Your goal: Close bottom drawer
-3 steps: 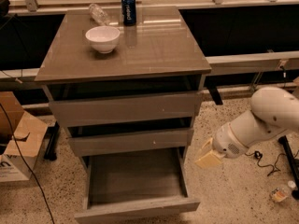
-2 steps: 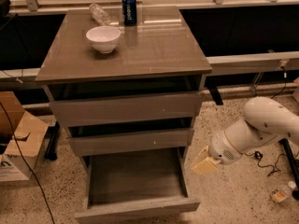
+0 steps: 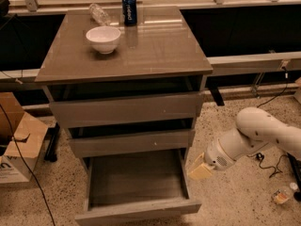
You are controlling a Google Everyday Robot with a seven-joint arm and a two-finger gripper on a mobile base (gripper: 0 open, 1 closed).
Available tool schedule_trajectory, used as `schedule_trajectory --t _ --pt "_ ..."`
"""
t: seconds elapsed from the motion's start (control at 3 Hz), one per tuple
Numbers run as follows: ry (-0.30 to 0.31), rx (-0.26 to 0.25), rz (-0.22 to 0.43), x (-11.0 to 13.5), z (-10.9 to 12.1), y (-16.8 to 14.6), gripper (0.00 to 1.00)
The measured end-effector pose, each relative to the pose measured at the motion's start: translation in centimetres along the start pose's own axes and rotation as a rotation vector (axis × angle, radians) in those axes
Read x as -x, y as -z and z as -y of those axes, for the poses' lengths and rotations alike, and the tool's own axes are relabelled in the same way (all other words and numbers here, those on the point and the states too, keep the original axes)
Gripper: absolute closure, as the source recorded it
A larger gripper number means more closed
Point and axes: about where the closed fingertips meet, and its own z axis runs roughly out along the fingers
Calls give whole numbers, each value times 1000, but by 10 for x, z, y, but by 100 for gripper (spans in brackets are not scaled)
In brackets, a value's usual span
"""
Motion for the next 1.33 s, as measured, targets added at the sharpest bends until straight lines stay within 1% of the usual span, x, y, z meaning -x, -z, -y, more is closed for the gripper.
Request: schedule_trajectory --t 0.33,0.67,1.0,1.33 --pt "-1 50 27 -29 32 -51 100" --pt "1 75 33 -43 49 -90 100" --pt "-6 80 44 -43 51 -95 100" --pt "-41 104 98 -42 62 -121 100"
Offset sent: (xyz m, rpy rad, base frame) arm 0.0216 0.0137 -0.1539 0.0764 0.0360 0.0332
